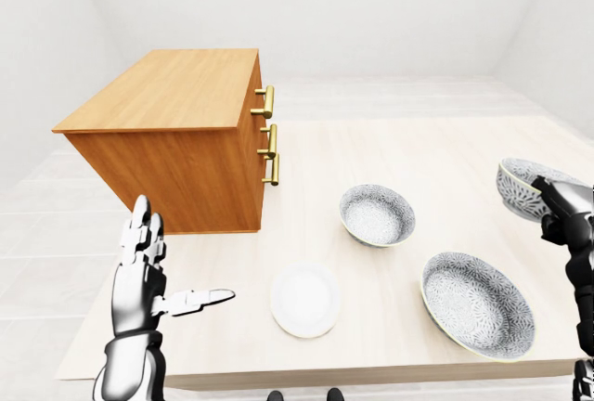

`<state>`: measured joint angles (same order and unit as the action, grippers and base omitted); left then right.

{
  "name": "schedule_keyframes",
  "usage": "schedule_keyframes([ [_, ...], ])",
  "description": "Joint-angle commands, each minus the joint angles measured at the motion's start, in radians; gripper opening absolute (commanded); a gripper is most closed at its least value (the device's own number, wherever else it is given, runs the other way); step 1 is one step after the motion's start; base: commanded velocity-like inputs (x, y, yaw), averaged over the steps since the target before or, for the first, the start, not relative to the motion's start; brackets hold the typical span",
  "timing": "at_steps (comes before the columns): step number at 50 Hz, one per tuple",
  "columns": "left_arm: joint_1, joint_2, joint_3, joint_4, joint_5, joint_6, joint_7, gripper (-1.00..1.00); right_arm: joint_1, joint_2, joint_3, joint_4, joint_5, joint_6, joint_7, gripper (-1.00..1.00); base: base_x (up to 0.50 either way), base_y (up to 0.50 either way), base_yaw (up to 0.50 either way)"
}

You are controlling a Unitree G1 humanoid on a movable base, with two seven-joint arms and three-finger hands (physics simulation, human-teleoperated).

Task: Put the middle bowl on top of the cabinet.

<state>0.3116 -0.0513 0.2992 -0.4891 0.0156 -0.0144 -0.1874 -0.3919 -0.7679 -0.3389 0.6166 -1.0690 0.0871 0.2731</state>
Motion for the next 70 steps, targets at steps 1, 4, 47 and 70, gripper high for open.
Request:
schedule_keyframes([
  [1, 0.002, -0.006, 0.011, -0.006, -0.003, 0.002, -0.009, 1.0, -0.089, 0.002, 0.011, -0.084, 0.157, 0.0, 0.004, -1.0, 0.0, 0.0, 0.0],
  [4, 0.003, -0.007, 0.01, -0.018, -0.003, 0.012, -0.011, 1.0, -0.147, 0.021, 0.024, -0.128, 0.164, 0.0, 0.011, -1.0, 0.0, 0.0, 0.0],
  [47, 0.096, -0.077, 0.056, -0.168, 0.014, 0.035, -0.071, 1.0, -1.097, 0.414, 0.306, 0.386, 0.145, 0.0, -0.103, -1.0, 0.0, 0.0, 0.0],
  [70, 0.119, -0.101, 0.154, -0.139, -0.035, -0.008, -0.123, 1.0, -1.314, 0.588, 0.348, 0.555, 0.196, 0.0, -0.113, -1.0, 0.0, 0.0, 0.0],
])
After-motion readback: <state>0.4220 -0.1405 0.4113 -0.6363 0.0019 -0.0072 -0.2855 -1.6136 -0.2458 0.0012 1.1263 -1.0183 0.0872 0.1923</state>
